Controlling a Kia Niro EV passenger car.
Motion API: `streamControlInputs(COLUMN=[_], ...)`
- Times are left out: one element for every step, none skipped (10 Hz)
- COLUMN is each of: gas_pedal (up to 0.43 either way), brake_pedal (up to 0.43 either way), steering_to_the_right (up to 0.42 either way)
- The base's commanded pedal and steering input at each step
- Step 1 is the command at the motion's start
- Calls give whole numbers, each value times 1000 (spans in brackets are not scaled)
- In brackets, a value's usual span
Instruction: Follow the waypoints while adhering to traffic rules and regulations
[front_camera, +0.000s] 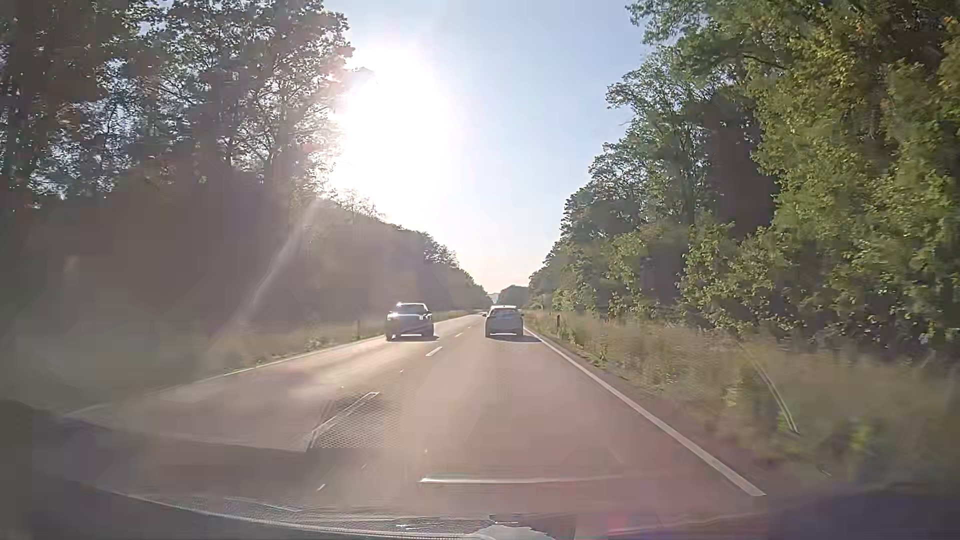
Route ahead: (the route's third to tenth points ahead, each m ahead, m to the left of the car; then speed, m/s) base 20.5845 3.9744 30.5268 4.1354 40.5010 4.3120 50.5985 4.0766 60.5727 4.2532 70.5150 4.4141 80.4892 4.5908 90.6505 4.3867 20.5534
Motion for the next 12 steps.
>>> streamControlInputs(gas_pedal=[98, 98, 98, 98, 98, 98, 98, 98, 98, 98, 110, 110], brake_pedal=[0, 0, 0, 0, 0, 0, 0, 0, 0, 0, 0, 0], steering_to_the_right=[0, 1, 0, 1, 0, 0, 0, 0, 0, 0, 0, 0])
